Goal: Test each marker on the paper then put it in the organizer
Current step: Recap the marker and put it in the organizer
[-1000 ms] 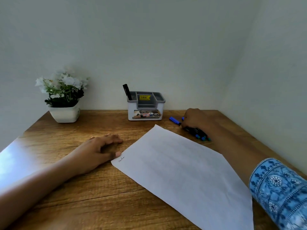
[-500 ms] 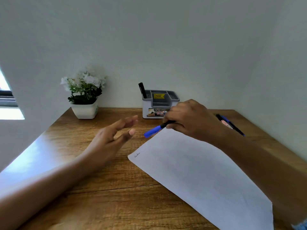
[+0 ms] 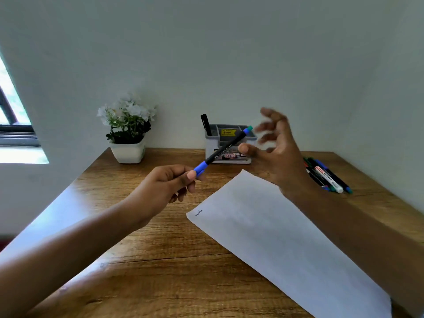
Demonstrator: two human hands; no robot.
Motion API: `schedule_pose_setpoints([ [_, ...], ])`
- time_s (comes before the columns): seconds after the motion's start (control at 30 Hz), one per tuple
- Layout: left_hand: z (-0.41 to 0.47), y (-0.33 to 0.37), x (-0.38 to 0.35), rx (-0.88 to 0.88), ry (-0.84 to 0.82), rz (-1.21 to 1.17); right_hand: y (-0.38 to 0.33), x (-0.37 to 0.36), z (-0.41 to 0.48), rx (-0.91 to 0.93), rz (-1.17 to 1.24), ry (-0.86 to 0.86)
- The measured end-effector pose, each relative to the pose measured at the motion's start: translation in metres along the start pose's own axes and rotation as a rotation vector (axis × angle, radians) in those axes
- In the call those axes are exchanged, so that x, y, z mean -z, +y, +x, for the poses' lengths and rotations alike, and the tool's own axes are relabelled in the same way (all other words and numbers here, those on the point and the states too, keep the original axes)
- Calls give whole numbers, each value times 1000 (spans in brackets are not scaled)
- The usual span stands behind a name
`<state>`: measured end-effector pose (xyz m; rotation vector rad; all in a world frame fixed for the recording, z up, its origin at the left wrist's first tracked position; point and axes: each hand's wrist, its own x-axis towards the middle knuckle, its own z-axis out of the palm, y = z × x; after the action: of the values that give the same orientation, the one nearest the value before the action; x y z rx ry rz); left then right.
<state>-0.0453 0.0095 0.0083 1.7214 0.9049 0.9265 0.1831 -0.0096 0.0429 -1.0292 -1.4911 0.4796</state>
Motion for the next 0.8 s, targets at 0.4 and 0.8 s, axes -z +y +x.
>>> schedule_pose_setpoints([
  [0.4, 3, 3, -7, 106, -146, -97, 0, -31, -15, -381, 245, -209],
  [0.8, 7, 7, -6, -99, 51, 242, -8, -55, -13, -439, 312, 62],
])
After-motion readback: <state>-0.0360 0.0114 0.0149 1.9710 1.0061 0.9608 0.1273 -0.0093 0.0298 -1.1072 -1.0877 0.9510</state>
